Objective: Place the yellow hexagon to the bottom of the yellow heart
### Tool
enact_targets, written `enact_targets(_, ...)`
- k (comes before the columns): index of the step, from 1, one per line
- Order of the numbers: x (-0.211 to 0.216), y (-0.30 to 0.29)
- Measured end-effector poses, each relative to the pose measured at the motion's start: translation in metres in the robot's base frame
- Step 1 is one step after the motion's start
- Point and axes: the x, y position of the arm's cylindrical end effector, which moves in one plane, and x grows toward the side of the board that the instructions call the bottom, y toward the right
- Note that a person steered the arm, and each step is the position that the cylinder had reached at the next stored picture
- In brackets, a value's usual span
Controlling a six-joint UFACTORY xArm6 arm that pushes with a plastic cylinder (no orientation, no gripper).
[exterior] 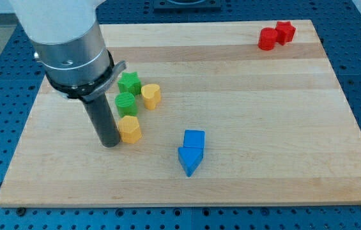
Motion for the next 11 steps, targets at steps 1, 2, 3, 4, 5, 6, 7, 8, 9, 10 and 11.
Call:
enact_targets(1,-0.005,0.014)
enact_targets(2,-0.009,0.017)
enact_targets(3,0.005,0.02)
enact_targets(4,0.009,0.025)
enact_targets(5,0.007,0.027)
enact_targets(6,0.003,0.029)
enact_targets(7,0.0,0.036)
enact_targets(8,-0.003,0.042)
enact_targets(9,-0.003,0.046)
enact_targets(10,-0.003,0.046)
enact_targets(11,-0.008,0.046)
